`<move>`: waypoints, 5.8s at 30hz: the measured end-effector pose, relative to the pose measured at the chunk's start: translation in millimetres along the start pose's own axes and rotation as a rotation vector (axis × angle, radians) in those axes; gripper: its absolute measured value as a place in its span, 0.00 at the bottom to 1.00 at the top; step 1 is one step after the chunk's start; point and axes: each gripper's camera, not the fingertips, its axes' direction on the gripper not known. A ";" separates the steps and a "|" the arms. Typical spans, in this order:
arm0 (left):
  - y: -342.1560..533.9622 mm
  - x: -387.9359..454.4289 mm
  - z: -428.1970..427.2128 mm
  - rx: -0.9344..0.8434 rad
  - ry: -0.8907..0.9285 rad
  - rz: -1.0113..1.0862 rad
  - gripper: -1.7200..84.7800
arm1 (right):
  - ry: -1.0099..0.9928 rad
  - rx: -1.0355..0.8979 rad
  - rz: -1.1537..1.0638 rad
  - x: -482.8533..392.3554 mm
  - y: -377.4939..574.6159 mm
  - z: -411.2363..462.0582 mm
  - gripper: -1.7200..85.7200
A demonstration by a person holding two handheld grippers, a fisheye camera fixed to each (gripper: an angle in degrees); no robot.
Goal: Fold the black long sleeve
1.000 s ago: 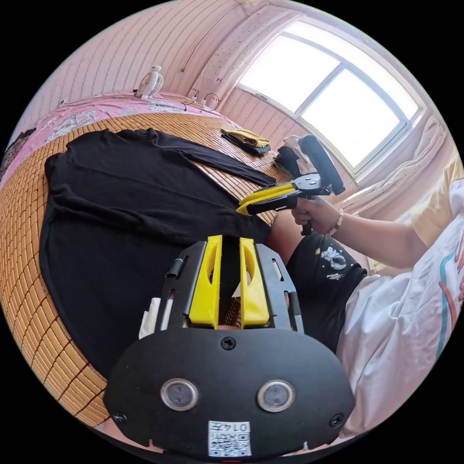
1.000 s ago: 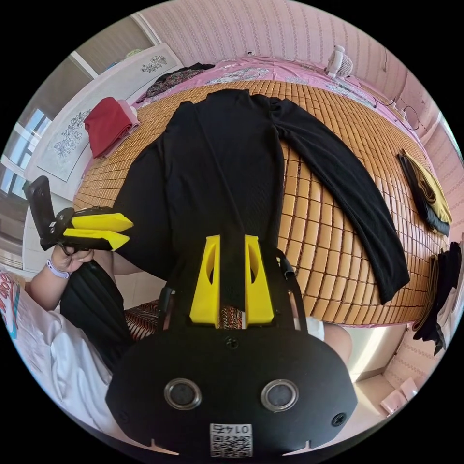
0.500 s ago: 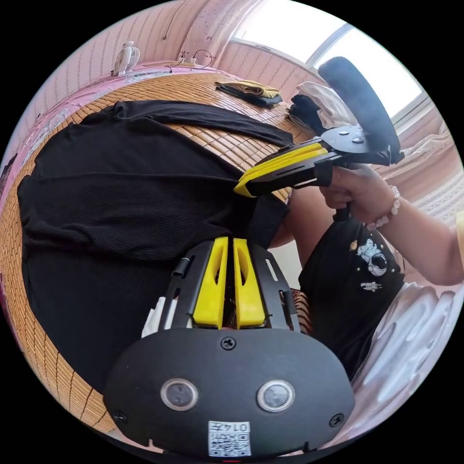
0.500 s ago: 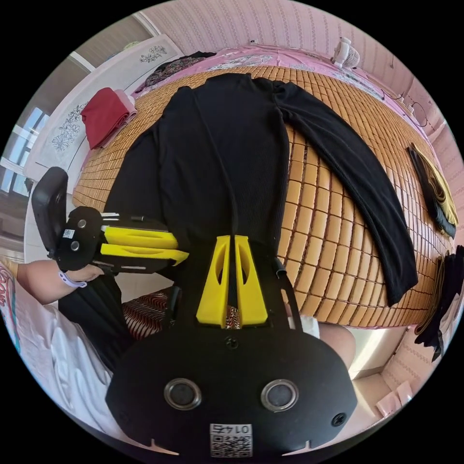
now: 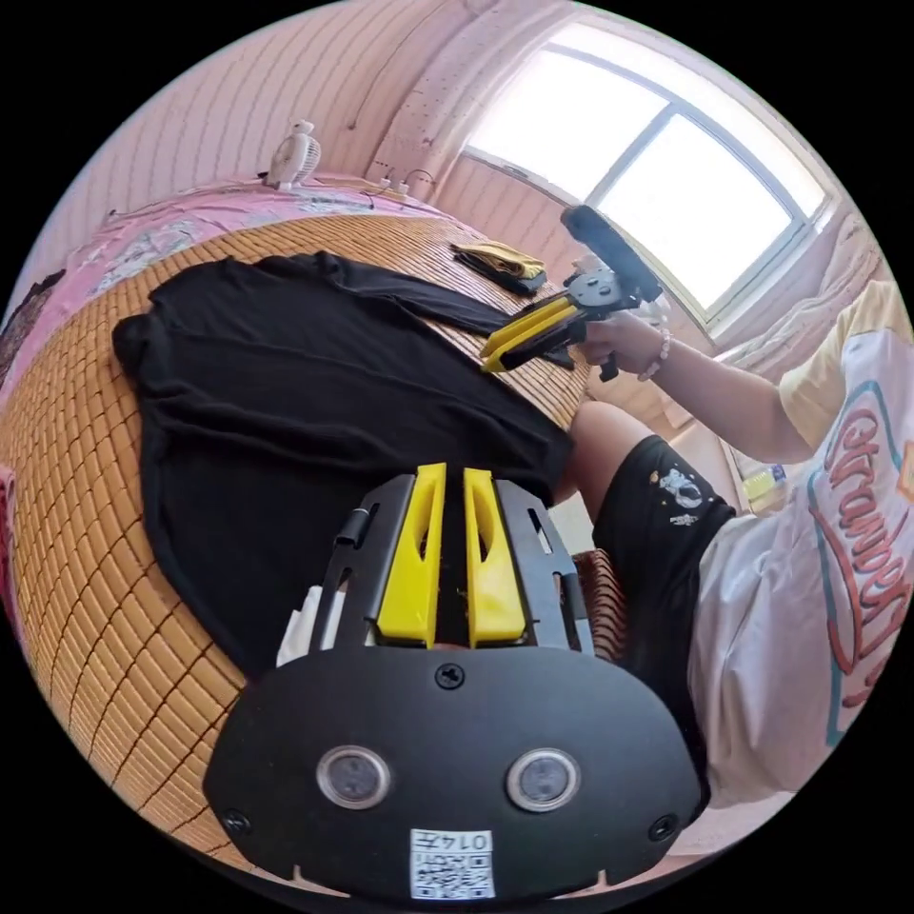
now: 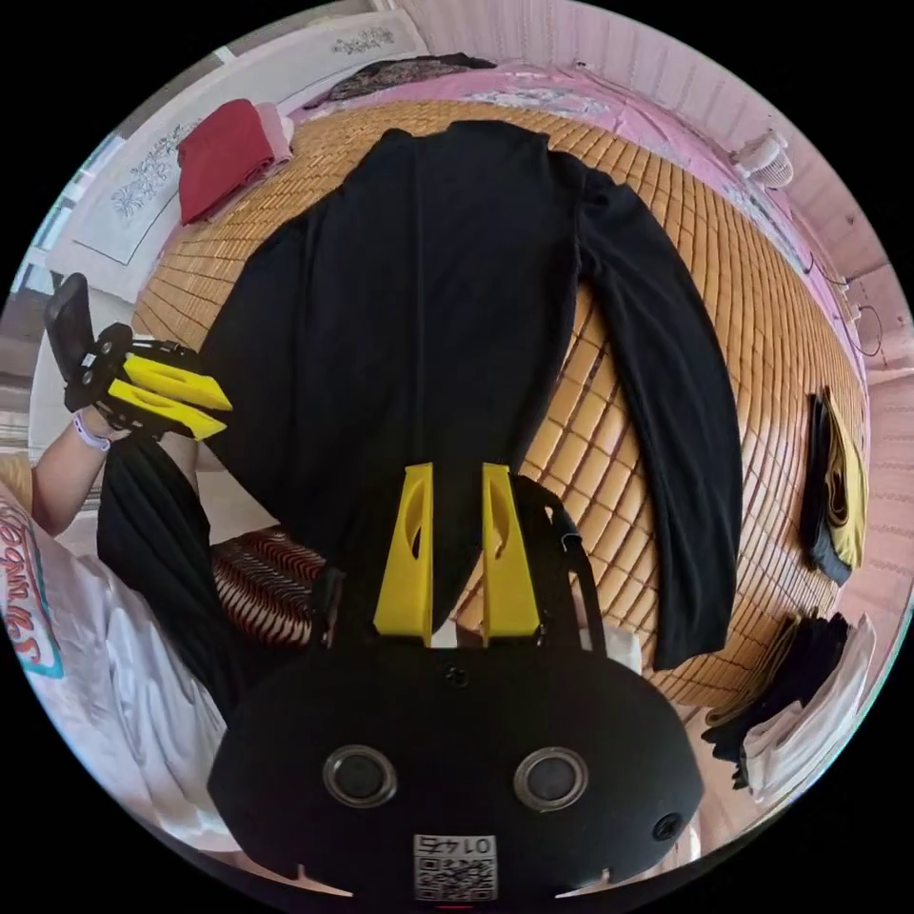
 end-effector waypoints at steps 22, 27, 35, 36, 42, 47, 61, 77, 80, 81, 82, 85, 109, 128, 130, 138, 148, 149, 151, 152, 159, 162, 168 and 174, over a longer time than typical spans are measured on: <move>-20.0 -123.5 19.6 -0.013 -0.519 -0.193 0.02 | 0.070 0.255 -0.212 -42.6 -327.1 44.8 0.05; -9.8 -122.6 -1.2 0.056 -0.466 -0.298 0.07 | -0.073 0.240 -0.145 -4.7 -302.9 28.2 0.15; 23.1 10.3 23.2 -0.035 -0.305 -0.054 0.08 | -0.077 0.273 -0.024 42.0 -60.1 -7.0 0.11; 27.3 33.9 35.2 -0.062 -0.251 -0.024 0.08 | -0.090 0.234 0.026 45.0 -20.2 -4.9 0.11; 24.6 110.6 85.2 -0.165 -0.180 0.080 0.10 | -0.220 0.103 0.180 38.1 85.1 15.0 0.11; 7.4 131.7 94.6 -0.201 -0.162 0.109 0.10 | -0.159 0.065 0.176 31.3 96.8 25.2 0.04; -6.4 138.3 144.2 -0.386 -0.221 0.155 0.09 | -0.172 0.108 0.215 61.9 136.0 31.5 0.04; -17.9 99.7 79.5 -0.227 -0.184 -0.034 0.09 | 0.186 0.406 0.917 190.1 250.3 -20.4 0.16; -20.5 79.6 82.2 -0.209 -0.234 -0.101 0.09 | 0.087 0.321 0.959 211.4 252.4 -2.9 0.16; -20.3 73.6 86.2 -0.220 -0.258 -0.120 0.09 | 0.086 0.276 0.941 214.1 248.0 0.8 0.15; -19.0 68.4 92.0 -0.248 -0.266 -0.137 0.09 | 0.104 0.275 0.927 212.7 246.6 -0.7 0.15; -14.5 66.9 92.3 -0.242 -0.276 -0.148 0.08 | 0.166 0.250 0.914 209.5 244.5 0.0 0.11; 62.2 32.7 -134.5 0.279 -0.394 -0.506 0.01 | -0.564 0.986 -0.284 48.2 97.4 -177.9 0.07; 49.5 -17.1 -108.8 -0.074 -0.376 -0.530 0.12 | -0.227 0.339 -0.018 36.2 -7.6 -39.8 0.11; 42.5 -25.7 -92.3 -0.202 -0.379 -0.523 0.11 | -0.180 0.345 0.048 56.2 -36.7 -40.6 0.12; 26.8 -21.2 -111.6 -0.186 -0.465 -0.424 0.01 | -0.131 0.307 0.317 122.5 -146.7 -15.3 0.15; 33.7 -70.9 -132.5 -0.284 -0.211 -0.572 0.06 | -0.104 0.319 0.325 148.2 -186.9 -8.2 0.16; 32.5 -71.5 -136.1 -0.288 -0.222 -0.562 0.07 | -0.115 0.319 0.326 151.0 -190.4 -6.6 0.16; 27.1 -75.3 -152.8 -0.321 -0.376 -0.484 0.07 | -0.129 0.318 0.333 154.8 -196.3 -3.8 0.16; 26.0 -78.3 -155.8 -0.336 -0.432 -0.466 0.07 | -0.150 0.315 0.348 158.0 -200.1 -1.6 0.16; -38.6 -163.9 -182.0 -0.022 -0.467 -0.415 0.02 | -0.165 0.287 0.361 166.3 -218.1 1.6 0.13; -78.3 -213.4 -172.1 0.073 -0.411 -0.489 0.02 | -0.171 0.294 0.314 168.0 -224.3 -4.6 0.06; -133.1 -284.1 -138.9 0.155 -0.182 -0.617 0.15 | -0.223 0.290 0.264 177.1 -236.9 -11.1 0.03; -156.1 -308.7 -114.4 0.060 -0.250 -0.665 0.06 | -0.243 0.307 0.283 187.9 -248.7 -16.0 0.01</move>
